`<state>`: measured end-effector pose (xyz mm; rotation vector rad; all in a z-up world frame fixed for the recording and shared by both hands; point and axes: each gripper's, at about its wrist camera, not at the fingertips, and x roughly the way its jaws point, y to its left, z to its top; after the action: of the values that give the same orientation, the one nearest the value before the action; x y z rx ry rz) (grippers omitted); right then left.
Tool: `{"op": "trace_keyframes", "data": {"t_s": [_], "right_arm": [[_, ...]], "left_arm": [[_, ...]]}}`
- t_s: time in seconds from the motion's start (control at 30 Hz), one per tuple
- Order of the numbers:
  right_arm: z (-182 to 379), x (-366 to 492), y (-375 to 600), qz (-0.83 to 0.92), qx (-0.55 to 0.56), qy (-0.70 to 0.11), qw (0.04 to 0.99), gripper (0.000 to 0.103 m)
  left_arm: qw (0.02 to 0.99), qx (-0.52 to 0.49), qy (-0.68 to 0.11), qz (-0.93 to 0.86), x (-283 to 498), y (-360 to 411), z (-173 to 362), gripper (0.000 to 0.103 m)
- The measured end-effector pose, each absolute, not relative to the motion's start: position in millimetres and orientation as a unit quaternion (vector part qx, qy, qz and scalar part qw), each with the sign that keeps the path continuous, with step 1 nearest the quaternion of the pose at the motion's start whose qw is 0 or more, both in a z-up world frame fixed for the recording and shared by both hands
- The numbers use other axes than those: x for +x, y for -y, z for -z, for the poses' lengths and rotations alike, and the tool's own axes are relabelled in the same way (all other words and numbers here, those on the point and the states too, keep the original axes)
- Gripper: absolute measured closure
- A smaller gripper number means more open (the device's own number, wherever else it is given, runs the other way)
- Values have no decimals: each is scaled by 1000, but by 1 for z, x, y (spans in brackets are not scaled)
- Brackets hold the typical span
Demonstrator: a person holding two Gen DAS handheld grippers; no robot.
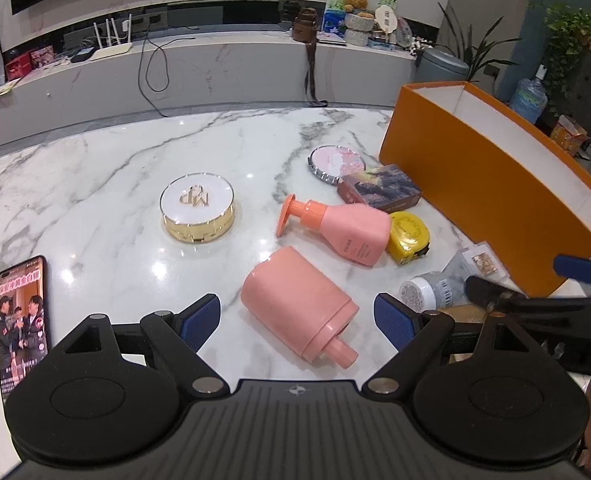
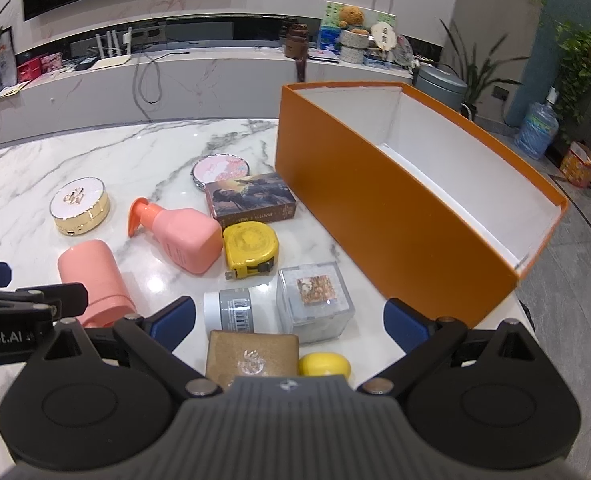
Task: Organize rigid objects
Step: 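Reach left tool to pink cup while right tool reaches gold square box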
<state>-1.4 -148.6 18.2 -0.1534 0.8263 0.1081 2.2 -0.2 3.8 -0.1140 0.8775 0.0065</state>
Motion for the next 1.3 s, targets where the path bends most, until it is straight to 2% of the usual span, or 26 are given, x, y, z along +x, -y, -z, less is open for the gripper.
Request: {"op": "trace_keyframes", "data": {"t_s": [0.37, 0.53, 0.77, 1.1, 1.17, 1.23, 1.3], "right_arm": [[-43, 28, 203, -78, -46, -370, 924, 2], [-32, 32, 215, -99, -5, -398, 912, 2], [-24, 24, 205, -117, -43, -401, 908, 2], [-9, 10, 204, -155, -51, -437, 884, 3], [-6, 7, 203, -160, -54, -440, 882, 4], [-5, 5, 205, -162, -50, -438, 883, 11], [-5, 6, 206, -164, -43, -439, 883, 11]], "left_arm": [[908, -115, -400, -36, 14, -54, -17, 2], [900, -115, -419, -25, 24, -39, -3, 2], [890, -108, -442, -36, 34, -9, 21, 2], [877, -122, -462, -42, 43, -2, 43, 2], [877, -121, -463, -42, 44, -2, 45, 2], [876, -120, -465, -42, 45, -2, 45, 7], [876, -117, -466, -39, 46, -1, 47, 10]]}}
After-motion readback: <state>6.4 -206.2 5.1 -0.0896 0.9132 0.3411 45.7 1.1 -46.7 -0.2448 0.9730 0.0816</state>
